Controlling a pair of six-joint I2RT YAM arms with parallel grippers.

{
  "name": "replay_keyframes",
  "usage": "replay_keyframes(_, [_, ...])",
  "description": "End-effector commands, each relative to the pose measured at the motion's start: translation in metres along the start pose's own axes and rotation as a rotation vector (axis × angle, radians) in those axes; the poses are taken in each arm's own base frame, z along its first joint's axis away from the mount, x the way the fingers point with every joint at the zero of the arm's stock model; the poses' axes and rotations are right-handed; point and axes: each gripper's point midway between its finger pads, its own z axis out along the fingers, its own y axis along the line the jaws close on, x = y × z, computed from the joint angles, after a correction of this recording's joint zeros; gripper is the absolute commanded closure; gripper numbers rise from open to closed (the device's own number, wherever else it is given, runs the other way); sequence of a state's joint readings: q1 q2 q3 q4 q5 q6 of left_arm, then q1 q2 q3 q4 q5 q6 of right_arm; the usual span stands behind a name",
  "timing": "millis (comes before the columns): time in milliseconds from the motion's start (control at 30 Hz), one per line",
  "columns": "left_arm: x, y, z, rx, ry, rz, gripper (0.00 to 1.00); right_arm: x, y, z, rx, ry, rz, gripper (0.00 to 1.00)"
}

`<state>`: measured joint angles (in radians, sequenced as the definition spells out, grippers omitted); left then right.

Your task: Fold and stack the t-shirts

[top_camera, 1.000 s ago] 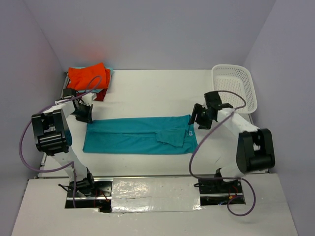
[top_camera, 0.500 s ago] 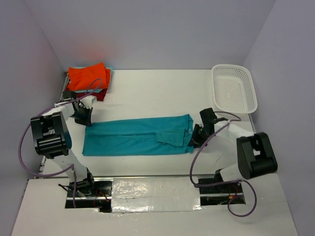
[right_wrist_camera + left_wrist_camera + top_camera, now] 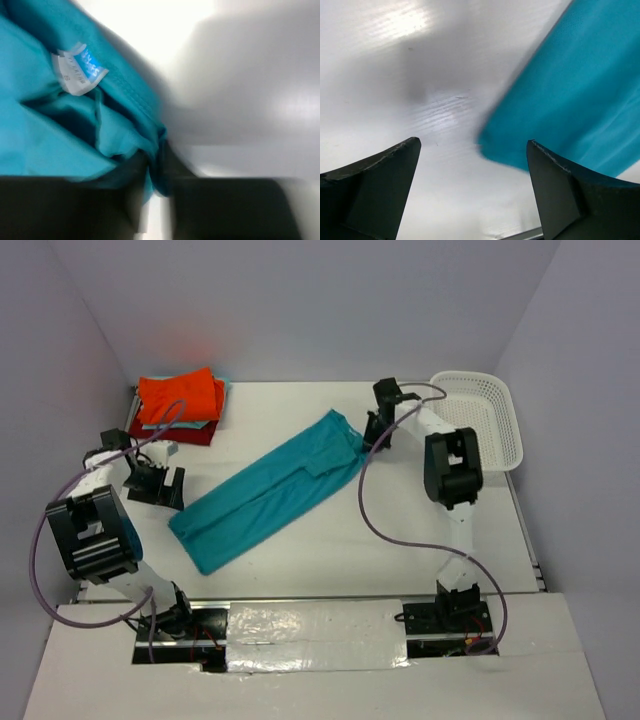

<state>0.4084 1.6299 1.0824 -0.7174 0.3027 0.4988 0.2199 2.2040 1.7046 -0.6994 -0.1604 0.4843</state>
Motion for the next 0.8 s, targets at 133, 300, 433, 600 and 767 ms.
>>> replay_keyframes(133, [-0.026,-0.020,-0.052,0.059,-0.088,0.039,0.01,-0.148,0.060,0.009,-0.103,-0.273,-0.047,0.08])
replay_keyframes(300, [-0.023,-0.016,-0.057,0.017,-0.078,0.027,0.01,-0.176,0.080,-0.062,-0.187,-0.498,-0.045,0.00])
replay_keyframes(433, [-0.031,-0.009,-0.068,-0.062,-0.140,-0.002,0.01,-0.152,0.096,-0.144,-0.176,-0.515,-0.100,0.00])
replay_keyframes(600, [-0.034,0.000,-0.094,-0.189,-0.236,-0.084,0.01,0.028,0.118,-0.142,-0.343,-0.304,-0.062,0.00])
replay_keyframes(767, [-0.028,-0.005,-0.115,-0.246,-0.324,-0.103,0.01,0.193,0.170,-0.114,-0.570,-0.077,-0.005,0.07])
